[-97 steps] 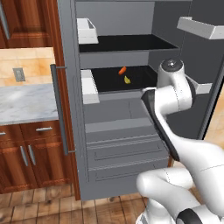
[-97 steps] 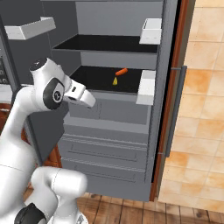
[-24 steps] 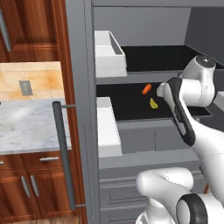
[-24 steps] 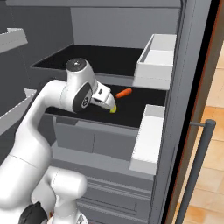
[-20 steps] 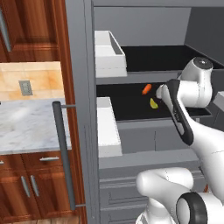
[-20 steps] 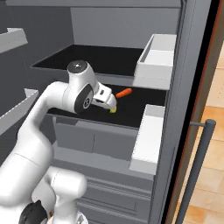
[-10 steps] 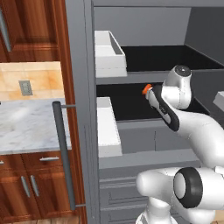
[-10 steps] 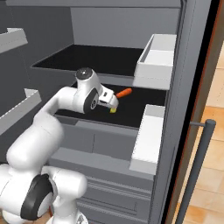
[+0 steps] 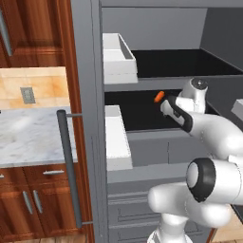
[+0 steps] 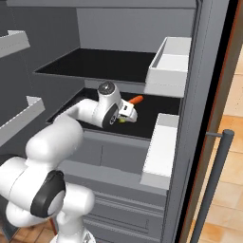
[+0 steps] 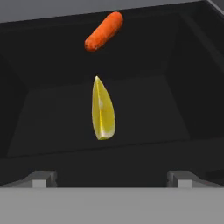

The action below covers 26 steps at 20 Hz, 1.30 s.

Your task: Take the lemon wedge from the fridge and place it on the plate with fish on the dining counter.

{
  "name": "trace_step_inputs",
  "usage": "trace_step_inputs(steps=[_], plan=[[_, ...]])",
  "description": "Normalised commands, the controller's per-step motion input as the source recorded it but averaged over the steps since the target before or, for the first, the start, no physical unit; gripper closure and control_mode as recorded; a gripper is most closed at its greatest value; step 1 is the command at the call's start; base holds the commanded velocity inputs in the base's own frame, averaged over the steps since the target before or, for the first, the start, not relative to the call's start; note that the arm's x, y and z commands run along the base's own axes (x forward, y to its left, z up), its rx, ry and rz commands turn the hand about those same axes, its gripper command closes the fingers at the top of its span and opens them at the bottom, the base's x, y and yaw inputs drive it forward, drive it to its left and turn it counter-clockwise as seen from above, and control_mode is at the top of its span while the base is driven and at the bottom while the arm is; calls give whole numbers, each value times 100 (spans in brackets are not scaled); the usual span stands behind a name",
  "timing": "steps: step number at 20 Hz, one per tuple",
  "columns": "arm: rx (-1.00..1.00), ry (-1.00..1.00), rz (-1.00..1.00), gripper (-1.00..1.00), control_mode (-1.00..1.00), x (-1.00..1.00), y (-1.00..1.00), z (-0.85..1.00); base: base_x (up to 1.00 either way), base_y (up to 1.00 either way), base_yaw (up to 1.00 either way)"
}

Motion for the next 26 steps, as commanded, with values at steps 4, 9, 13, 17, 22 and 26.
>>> trace_step_inputs(steps=[4,9,13,17,22,26], plan=[[0,0,0,-100,-100,53,0,-12,0,0,0],[0,0,0,-100,-100,45,0,-13,0,0,0],[-1,0,0,-100,-100,34,0,-31,0,0,0],[-3,0,0,-100,-100,28,0,-40,0,0,0],[-1,0,0,-100,-100,36,0,-30,0,0,0],[0,0,0,100,-100,18,5,-19,0,0,0]])
